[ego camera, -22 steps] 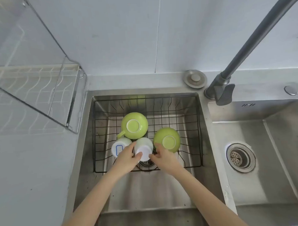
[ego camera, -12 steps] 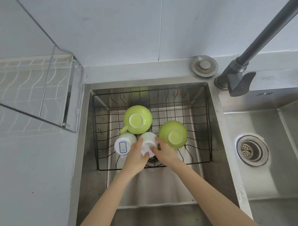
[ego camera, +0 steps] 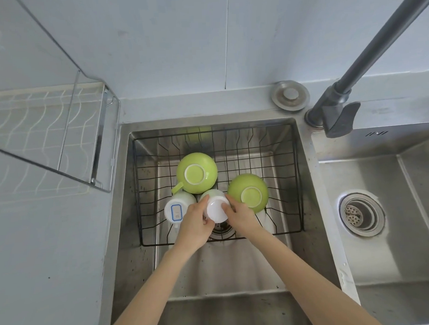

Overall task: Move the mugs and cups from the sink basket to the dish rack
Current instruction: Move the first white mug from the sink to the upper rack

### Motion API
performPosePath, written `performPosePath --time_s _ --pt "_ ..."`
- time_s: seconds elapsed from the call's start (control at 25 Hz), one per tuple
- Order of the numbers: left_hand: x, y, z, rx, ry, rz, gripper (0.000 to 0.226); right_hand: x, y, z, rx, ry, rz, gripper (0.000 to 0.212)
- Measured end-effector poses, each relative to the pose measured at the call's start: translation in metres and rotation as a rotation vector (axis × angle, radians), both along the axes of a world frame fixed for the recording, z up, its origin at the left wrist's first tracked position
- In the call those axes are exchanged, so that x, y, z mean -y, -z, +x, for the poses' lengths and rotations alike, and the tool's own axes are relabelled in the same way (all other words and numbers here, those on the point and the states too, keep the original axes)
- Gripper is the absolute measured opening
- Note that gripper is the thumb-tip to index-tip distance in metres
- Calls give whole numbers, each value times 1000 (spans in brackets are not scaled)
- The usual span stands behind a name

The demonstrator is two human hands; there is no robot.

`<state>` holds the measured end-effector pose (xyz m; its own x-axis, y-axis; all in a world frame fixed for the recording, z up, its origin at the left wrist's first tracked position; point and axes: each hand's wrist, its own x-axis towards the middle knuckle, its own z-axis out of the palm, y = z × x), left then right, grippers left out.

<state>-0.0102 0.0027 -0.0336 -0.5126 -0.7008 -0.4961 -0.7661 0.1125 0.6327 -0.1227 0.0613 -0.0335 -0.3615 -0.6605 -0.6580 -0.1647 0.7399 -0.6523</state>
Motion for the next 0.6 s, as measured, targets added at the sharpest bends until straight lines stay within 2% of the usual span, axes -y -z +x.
performPosePath --time_s 0.16,0.36,0.48,0.6 --pt "1 -15 2 -57 36 -7 59 -10 -23 -7 15 38 -43 37" --pt "-3 -36 9 -209 29 167 60 -24 -52 -12 -116 -60 -44 37" --pt "-12 -47 11 -243 51 154 60 -33 -68 -15 -168 -100 -13 38" --pt "-33 -47 6 -294 34 78 55 -46 -78 -13 -156 -115 -2 26"
